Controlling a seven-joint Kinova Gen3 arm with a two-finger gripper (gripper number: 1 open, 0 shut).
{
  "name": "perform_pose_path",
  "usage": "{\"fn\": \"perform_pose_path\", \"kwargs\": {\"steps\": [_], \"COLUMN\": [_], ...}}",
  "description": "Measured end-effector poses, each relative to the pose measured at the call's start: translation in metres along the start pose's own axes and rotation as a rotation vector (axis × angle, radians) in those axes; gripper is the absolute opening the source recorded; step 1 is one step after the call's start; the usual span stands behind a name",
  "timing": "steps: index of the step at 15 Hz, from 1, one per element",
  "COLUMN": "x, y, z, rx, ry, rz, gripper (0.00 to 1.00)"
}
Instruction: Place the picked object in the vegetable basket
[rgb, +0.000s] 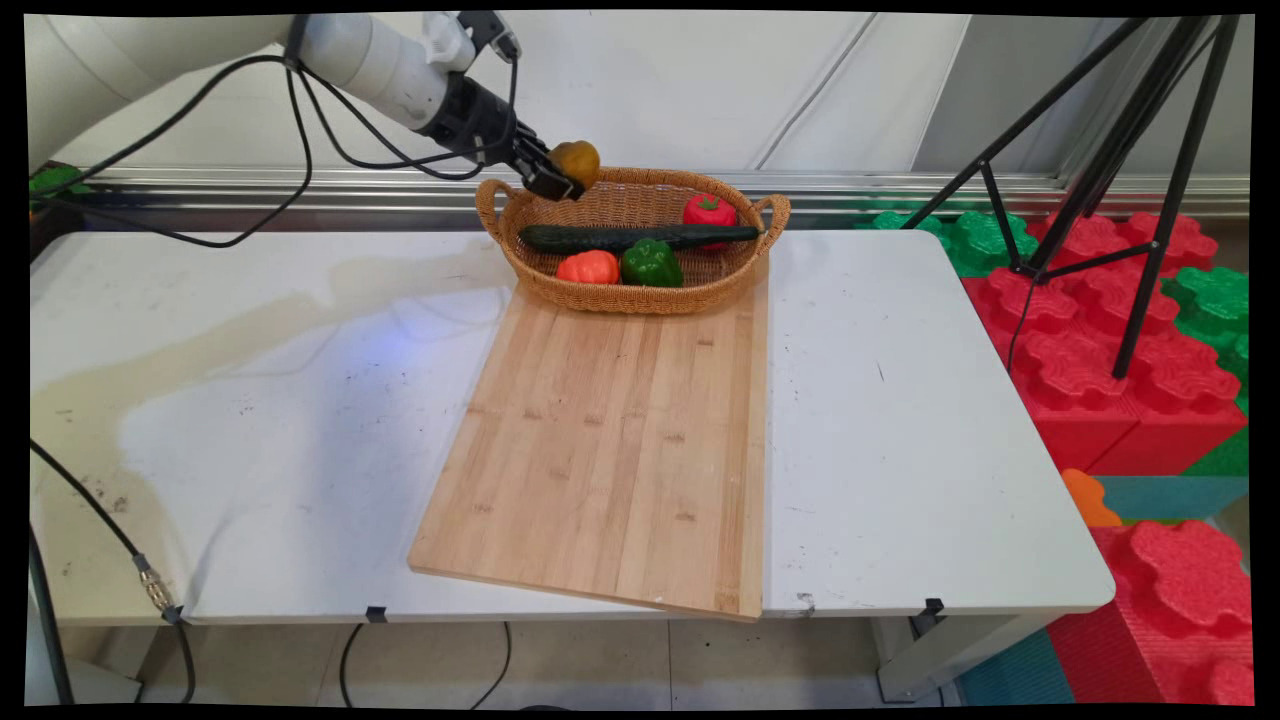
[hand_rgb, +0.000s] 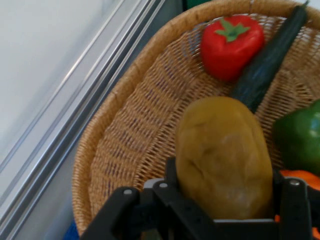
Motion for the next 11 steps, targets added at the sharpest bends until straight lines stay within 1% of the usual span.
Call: {"fn": "perform_pose_path", "kwargs": {"steps": [2,3,5,7,8,11], "x": [-0.002,-0.002,-0.004,-0.008,-0.010,-0.015], "y": [-0.007,-0.009,-0.011,-0.013,-0.014,-0.015], "z": [0.012,0.016,0.023,0.030,0.033,0.037], "rx": [0.016,0.017,0.017,0.008,0.004,-0.006], "ry": [-0.011,-0.015,-0.023,-0.037,-0.042,-0.054], "rz": [-0.013,-0.016,-0.023,-0.030,-0.032,-0.036], "gripper": [0.00,0.00,0.00,0.00,1.00,1.00]}}
